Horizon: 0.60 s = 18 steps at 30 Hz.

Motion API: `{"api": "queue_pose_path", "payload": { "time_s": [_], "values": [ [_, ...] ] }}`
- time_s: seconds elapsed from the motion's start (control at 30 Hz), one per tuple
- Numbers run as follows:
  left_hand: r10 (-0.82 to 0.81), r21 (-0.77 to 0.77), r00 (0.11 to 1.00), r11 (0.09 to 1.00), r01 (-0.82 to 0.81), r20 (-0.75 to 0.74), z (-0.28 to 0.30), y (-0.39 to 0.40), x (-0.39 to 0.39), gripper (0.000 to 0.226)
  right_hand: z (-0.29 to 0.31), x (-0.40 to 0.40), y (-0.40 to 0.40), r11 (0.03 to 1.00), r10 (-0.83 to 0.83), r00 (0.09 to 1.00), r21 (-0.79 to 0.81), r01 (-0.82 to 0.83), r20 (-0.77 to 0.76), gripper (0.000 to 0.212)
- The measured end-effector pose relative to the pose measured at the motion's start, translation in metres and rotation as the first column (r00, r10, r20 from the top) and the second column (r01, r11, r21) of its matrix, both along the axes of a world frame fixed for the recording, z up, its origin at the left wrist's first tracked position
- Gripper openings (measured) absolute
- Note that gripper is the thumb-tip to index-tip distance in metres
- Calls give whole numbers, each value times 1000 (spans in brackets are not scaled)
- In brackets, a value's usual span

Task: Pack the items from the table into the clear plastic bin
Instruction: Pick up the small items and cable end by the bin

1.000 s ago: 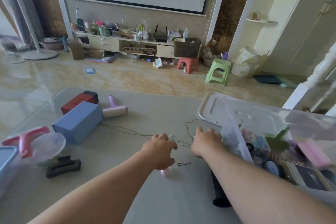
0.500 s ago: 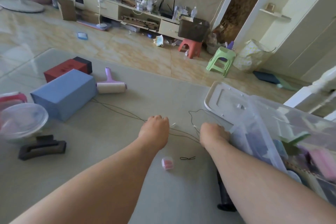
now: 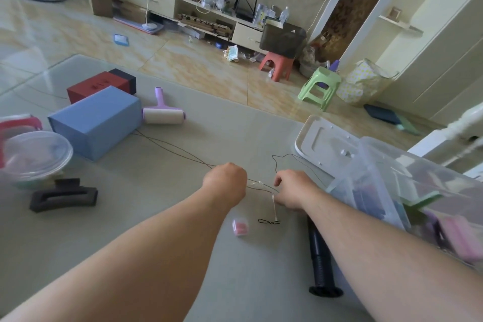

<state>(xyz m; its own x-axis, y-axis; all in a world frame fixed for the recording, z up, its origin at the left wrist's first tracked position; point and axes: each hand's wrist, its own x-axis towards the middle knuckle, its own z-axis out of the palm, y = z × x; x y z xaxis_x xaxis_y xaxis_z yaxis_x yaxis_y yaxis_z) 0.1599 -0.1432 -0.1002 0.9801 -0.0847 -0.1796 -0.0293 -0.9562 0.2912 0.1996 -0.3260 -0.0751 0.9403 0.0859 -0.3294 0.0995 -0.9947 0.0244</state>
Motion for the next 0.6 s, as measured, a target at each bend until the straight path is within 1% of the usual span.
{"api": "queue_pose_path", "payload": {
  "time_s": [0.03, 0.07, 0.13, 0.2, 0.27, 0.33, 0.37, 0.43, 0.5, 0.6],
  "values": [
    [0, -13, 1000, 1000, 0, 2, 1, 2, 1, 16, 1, 1, 0, 1000, -22, 1000, -5, 22, 5, 31],
    [3, -31, 1000, 1000, -3, -2, 2, 4, 1, 11, 2, 0, 0, 999, -52, 998, -8, 52, 18, 27],
    [-10, -59, 1000, 998, 10, -9, 2, 9, 2, 16, 2, -4, 3, 991, -126, 991, -43, 128, 35, 18],
    [-65, -74, 998, 995, 63, -23, 2, 13, 1, 20, 0, -9, 6, 979, -162, 987, -124, 161, 6, 27],
    [-136, -93, 988, 987, 129, -73, 5, 14, 0, 30, -1, -12, 10, 973, -157, 987, -173, 150, -23, 27],
    [-196, -82, 969, 979, 185, -151, 10, 12, -1, 33, 2, -14, 16, 978, -168, 985, -131, 160, -49, 21],
    [-207, -69, 961, 978, 197, -181, 13, 10, -1, 32, 4, -14, 18, 981, -175, 983, -95, 169, -61, 22],
    [-209, -49, 955, 978, 204, -210, 17, 7, -3, 25, 5, -16, 23, 985, -161, 984, -68, 156, -72, 25],
    [-230, -44, 946, 973, 226, -228, 20, 5, -6, 20, 3, -19, 26, 990, -100, 994, -103, 96, -37, 20],
    [-299, -9, 918, 952, 307, -261, 26, 1, -14, 33, 0, -23, 29, 994, -40, 999, -105, 40, -3, 23]
  ]
}}
